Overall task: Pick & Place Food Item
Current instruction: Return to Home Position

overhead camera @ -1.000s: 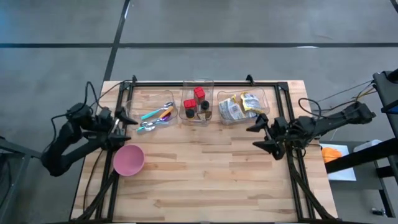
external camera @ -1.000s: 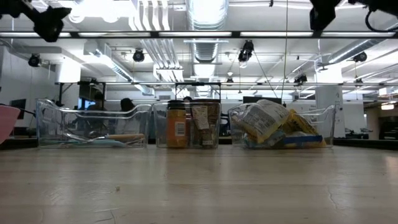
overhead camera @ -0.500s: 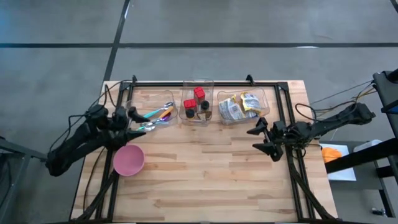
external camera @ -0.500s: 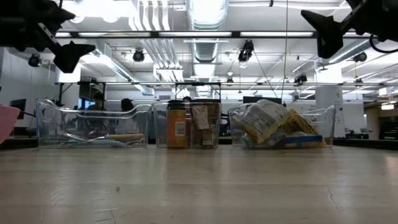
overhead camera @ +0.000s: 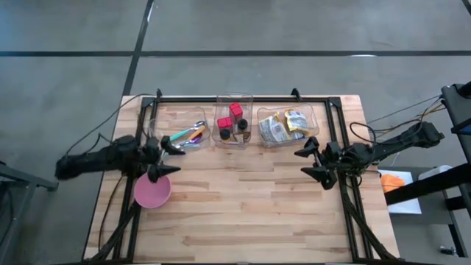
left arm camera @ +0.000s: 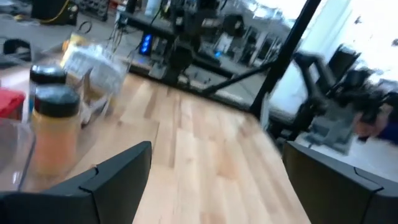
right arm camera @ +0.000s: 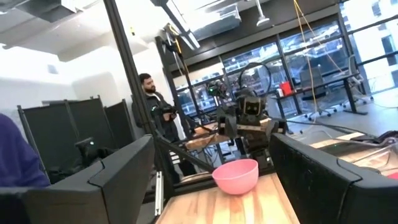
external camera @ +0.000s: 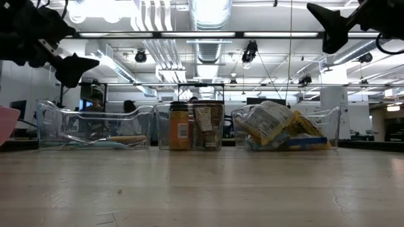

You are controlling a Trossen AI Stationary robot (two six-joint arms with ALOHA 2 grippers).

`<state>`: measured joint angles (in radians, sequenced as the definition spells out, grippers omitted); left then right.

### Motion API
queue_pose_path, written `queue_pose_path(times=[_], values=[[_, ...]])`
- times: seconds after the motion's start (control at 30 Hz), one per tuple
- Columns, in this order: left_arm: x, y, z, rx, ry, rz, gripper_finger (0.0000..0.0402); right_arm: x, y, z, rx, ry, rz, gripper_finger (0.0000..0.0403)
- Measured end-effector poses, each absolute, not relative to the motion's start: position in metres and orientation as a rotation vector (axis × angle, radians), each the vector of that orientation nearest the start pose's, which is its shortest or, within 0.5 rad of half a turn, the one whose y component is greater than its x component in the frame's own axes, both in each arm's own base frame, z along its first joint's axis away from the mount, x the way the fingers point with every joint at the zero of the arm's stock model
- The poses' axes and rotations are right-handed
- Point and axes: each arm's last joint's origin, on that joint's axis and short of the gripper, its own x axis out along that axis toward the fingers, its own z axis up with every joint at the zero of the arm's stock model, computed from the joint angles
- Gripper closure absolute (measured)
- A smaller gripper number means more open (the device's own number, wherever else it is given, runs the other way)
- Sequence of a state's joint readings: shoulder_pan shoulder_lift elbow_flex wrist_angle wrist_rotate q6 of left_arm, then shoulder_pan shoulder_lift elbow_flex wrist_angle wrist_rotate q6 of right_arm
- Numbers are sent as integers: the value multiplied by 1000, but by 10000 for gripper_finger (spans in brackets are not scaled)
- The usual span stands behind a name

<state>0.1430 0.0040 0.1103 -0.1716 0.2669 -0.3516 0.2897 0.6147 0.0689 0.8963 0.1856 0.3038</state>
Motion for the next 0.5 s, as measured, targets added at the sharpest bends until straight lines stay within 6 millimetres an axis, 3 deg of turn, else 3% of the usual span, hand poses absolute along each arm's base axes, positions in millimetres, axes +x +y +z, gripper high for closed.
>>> queue_pose_path(times=[0.5], values=[[82,-36,171,-206,119,5,35,130,33,200,195,-292,122,87]])
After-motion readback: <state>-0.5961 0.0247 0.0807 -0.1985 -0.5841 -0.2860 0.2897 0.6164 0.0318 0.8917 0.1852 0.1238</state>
